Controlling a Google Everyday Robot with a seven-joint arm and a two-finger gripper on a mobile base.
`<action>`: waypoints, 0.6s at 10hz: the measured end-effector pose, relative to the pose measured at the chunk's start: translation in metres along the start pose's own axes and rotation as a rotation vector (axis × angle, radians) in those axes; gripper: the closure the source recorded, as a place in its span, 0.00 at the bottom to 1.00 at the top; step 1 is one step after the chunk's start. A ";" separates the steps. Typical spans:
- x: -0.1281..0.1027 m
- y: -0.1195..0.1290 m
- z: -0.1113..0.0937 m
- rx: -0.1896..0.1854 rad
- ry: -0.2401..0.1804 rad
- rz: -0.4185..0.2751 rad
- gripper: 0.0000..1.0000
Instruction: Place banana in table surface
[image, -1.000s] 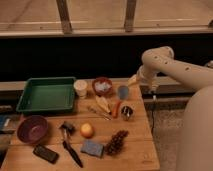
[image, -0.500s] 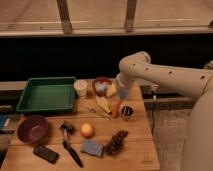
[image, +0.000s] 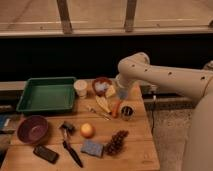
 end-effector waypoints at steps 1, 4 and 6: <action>-0.002 0.008 0.008 -0.003 0.014 -0.029 0.26; -0.022 0.055 0.048 -0.014 0.083 -0.160 0.26; -0.027 0.071 0.071 -0.022 0.116 -0.215 0.26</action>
